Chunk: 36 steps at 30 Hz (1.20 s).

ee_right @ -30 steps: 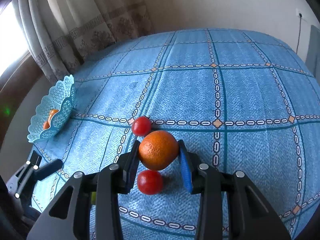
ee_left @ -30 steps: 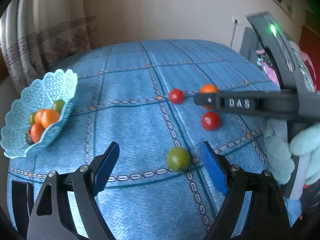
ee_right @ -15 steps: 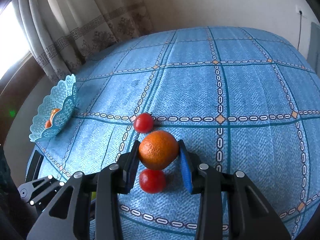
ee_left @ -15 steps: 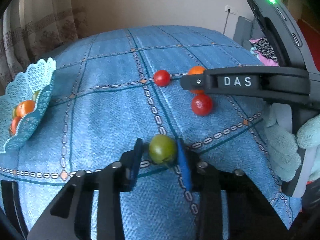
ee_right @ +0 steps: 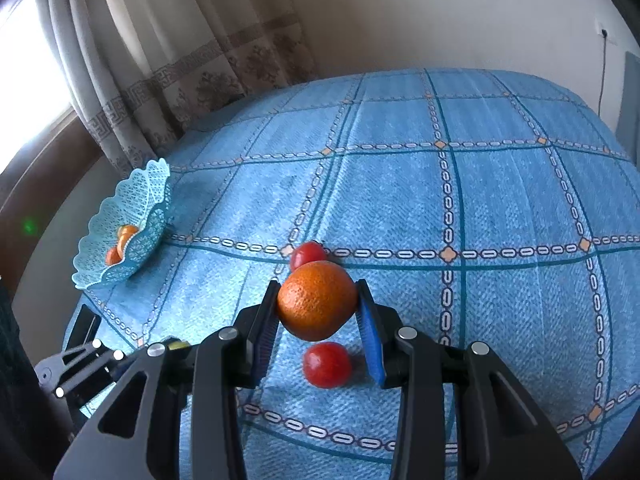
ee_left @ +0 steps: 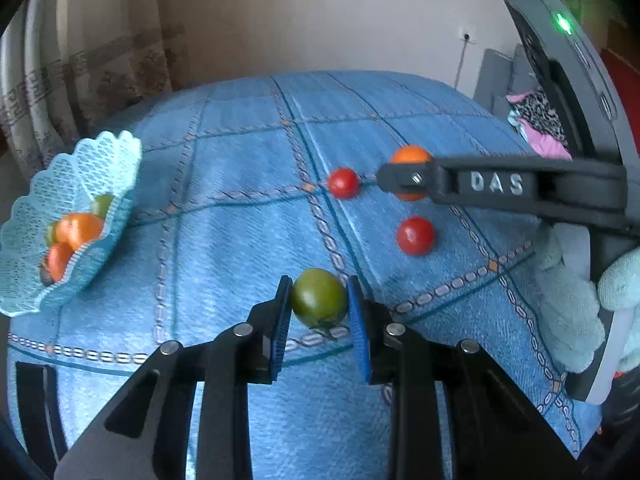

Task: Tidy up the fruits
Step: 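Carry both fruits over the basket and open both tools to drop them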

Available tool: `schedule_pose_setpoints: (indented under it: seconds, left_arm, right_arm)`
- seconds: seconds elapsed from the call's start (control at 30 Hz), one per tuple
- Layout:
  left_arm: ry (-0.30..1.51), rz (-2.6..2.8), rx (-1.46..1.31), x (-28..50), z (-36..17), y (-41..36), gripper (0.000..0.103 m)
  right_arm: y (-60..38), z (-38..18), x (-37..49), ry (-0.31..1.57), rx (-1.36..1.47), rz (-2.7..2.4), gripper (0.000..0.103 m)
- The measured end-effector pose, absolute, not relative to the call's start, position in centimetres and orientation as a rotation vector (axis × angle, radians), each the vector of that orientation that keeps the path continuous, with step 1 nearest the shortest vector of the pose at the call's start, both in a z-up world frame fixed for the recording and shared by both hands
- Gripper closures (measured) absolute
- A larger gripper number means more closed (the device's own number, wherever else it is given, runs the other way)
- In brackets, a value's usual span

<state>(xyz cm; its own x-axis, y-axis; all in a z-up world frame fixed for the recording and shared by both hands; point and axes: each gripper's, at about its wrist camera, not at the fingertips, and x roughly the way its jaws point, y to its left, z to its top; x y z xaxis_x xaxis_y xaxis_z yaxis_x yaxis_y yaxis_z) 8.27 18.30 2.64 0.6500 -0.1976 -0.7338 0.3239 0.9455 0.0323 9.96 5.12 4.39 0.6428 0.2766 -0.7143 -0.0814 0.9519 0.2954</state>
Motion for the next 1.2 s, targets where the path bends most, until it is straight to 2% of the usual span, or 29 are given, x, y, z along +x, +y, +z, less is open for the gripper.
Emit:
schedule_pose_setpoints:
  seconds: [0.57, 1.2]
  left_arm:
    - [0.663, -0.114, 0.004, 8.6, 9.2, 26.9, 0.075]
    - [0.629, 0.075, -0.122, 9.9, 10.3, 35.4, 0.075]
  right_arm:
    - [8.6, 7.2, 10.2, 0.812, 0.213, 0.281, 0.065]
    - [14.0, 9.3, 10.6, 0.789, 0.146, 0.379, 0.065]
